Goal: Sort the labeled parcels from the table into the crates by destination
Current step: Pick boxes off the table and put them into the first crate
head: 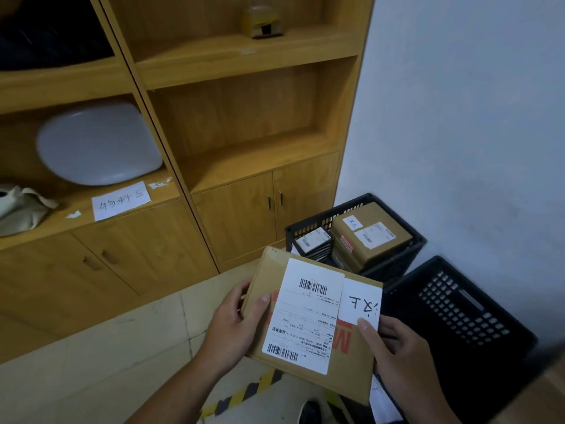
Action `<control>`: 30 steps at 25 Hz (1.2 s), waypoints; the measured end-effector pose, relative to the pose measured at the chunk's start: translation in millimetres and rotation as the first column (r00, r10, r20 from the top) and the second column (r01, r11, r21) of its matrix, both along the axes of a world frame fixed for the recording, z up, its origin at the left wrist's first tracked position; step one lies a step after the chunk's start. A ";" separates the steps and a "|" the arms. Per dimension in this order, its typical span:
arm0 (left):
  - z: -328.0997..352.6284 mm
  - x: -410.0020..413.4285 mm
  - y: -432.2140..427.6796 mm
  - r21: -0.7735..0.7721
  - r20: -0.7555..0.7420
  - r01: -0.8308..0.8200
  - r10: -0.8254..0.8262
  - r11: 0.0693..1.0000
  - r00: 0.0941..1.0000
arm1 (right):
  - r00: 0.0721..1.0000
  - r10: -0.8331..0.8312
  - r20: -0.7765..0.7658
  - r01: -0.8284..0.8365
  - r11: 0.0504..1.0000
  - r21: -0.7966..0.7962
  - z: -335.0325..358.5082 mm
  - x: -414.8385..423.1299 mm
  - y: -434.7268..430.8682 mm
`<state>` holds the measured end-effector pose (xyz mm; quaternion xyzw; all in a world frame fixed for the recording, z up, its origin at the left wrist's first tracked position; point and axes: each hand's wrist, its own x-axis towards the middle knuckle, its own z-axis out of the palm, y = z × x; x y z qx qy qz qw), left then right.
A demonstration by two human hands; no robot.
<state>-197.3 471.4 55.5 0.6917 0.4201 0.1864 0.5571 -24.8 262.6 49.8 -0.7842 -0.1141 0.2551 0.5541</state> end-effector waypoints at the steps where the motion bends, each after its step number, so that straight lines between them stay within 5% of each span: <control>1: -0.8 9.0 10.6 -0.003 -0.019 -0.003 0.003 1.000 1.000 | 1.000 0.006 -0.011 -0.006 1.000 0.001 -2.0 10.0 12.1; 16: -7.4 110.2 155.8 0.001 -0.099 -0.033 0.033 0.999 0.995 | 0.993 0.074 -0.087 -0.081 0.993 -0.087 1.7 111.7 167.5; 24: -32.3 195.0 286.7 -0.089 -0.070 0.183 -0.190 0.979 0.979 | 0.983 -0.174 -0.066 0.161 0.972 -0.170 -7.5 154.6 271.0; 30: -56.3 267.2 376.1 -0.243 -0.021 0.423 -0.440 0.873 0.898 | 0.894 -0.441 -0.081 0.404 0.871 -0.280 -17.9 160.3 341.3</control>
